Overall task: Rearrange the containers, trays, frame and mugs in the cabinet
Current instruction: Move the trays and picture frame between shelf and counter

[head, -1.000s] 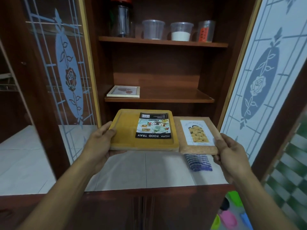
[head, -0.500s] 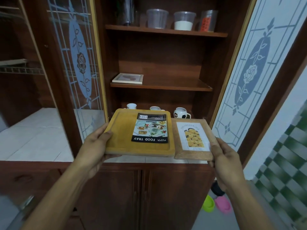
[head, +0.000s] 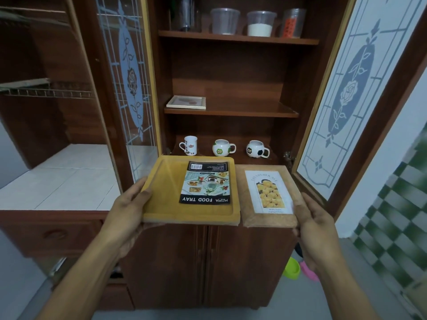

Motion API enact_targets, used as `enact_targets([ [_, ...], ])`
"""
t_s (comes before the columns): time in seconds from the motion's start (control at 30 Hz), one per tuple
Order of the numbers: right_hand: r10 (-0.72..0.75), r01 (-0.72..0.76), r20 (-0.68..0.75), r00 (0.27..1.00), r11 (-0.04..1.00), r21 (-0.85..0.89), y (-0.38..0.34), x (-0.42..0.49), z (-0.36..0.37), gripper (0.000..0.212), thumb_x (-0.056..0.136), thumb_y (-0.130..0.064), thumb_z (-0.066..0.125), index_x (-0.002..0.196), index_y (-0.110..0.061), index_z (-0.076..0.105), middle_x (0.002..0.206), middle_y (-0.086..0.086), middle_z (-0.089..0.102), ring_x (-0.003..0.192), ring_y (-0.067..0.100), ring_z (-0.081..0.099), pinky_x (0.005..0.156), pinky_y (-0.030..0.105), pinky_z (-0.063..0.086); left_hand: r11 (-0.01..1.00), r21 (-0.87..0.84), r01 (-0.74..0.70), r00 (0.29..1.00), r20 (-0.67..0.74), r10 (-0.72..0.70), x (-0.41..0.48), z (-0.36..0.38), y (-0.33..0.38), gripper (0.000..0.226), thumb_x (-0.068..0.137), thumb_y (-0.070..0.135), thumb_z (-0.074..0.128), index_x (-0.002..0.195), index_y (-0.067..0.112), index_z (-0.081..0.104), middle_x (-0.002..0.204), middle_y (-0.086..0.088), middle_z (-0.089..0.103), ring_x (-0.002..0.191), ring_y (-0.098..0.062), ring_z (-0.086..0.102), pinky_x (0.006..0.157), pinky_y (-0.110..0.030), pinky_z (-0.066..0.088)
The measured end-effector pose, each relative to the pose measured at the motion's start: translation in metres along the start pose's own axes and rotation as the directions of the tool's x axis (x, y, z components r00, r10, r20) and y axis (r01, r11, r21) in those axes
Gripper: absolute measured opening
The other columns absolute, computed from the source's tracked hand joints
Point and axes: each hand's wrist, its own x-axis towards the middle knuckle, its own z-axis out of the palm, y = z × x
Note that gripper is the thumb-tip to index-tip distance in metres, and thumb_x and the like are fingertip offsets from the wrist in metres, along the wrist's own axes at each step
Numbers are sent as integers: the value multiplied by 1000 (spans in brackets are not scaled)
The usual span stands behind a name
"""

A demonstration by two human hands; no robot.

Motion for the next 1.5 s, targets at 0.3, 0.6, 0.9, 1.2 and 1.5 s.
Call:
enact_targets([
  [0.3, 9, -9, -32, 999, 1000, 11, 21, -47, 12, 38, 102, -23, 49, 140, -24, 48, 88, 3, 71, 41, 1, 47, 41, 19, 39, 997, 78, -14, 1000, 25, 12, -23, -44, 7, 33, 100, 24, 47, 131, 32, 54, 116, 11, 59, 100, -18, 62, 58, -35, 60],
  [0.6, 2, -3, 34, 999, 1000, 25, 23, -85, 21, 32, 102, -20, 48, 133, -20, 56, 101, 8, 73, 53, 2, 61, 43, 15, 45, 996, 92, -11, 1000, 20, 10, -49, -79, 8, 27, 101, 25, 46, 122, 38, 57, 119, 8, 59, 102, -21, 63, 60, -37, 60],
  [0.9, 8, -8, 50, 999, 1000, -1, 17, -113, 43, 32, 102, -23, 49, 133, -23, 56, 90, -3, 75, 61, 2, 63, 45, 17, 44, 999, 48, 24, 999, -45, -21, -65, -113, 10, 37, 100, 24, 49, 136, 31, 53, 127, -1, 58, 104, -29, 62, 52, -35, 58],
  [1.2, -10, 10, 26, 1000, 1000, -1, 23, -149, 100, 33, 101, -23, 50, 133, -26, 56, 90, -3, 74, 57, 0, 57, 43, 16, 42, 998, 56, 6, 997, -77, -2, -59, -184, 28, 39, 99, 25, 50, 137, 29, 52, 130, 0, 55, 108, -27, 61, 65, -44, 60],
  [1.5, -30, 28, 28, 999, 998, 61, 34, -207, 188, 29, 102, -20, 49, 128, -31, 55, 77, -11, 74, 52, -3, 58, 42, 14, 41, 996, 83, 15, 998, -63, -10, -44, -277, 65, 37, 99, 26, 51, 136, 31, 54, 130, 1, 56, 108, -25, 60, 59, -37, 60],
])
